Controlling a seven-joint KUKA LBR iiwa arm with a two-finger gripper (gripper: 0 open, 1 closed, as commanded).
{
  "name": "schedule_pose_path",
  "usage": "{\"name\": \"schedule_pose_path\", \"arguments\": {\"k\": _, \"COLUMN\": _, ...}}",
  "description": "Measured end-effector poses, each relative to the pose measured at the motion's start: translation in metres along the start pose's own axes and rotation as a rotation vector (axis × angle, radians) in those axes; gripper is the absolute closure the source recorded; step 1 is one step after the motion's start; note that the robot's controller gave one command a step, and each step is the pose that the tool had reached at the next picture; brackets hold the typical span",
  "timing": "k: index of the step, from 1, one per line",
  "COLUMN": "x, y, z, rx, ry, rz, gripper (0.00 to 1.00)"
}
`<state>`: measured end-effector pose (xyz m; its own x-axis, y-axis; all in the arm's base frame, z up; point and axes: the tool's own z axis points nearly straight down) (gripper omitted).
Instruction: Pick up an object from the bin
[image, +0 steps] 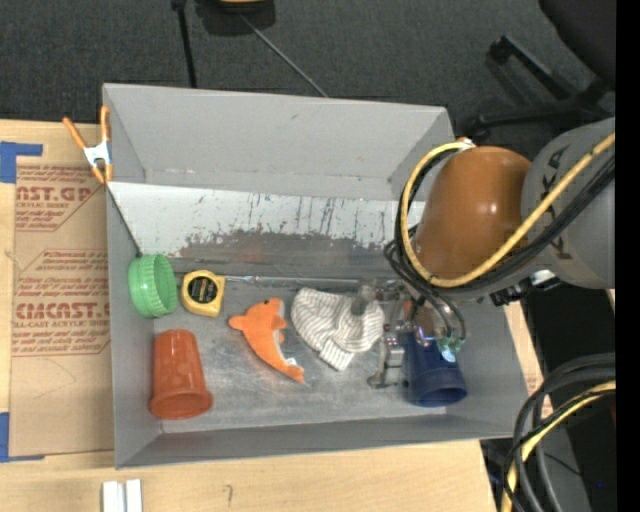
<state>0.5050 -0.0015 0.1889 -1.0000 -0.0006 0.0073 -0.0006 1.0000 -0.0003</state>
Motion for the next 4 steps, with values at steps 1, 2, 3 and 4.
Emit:
{"name": "schedule_pose_path", "arguments": {"k": 1, "x": -0.002, "y": 0.0, "z": -0.005, "rx": 0.0, "ry": -0.008, "rz": 0.0, "gripper": 0.0}}
{"name": "schedule_pose_path", "arguments": {"k": 2, "x": -0.031, "y": -0.021, "z": 0.056, "rx": 0.001, "ry": -0.013, "rz": -0.103, "gripper": 0.0}}
{"name": "schedule_pose_path", "arguments": {"k": 3, "x": -0.051, "y": -0.04, "z": 0.122, "rx": 0.0, "ry": -0.007, "rz": -0.228, "gripper": 0.0}}
{"name": "schedule_pose_path", "arguments": {"k": 4, "x": -0.053, "y": -0.034, "z": 0.119, "rx": 0.002, "ry": -0.009, "rz": -0.317, "gripper": 0.0}}
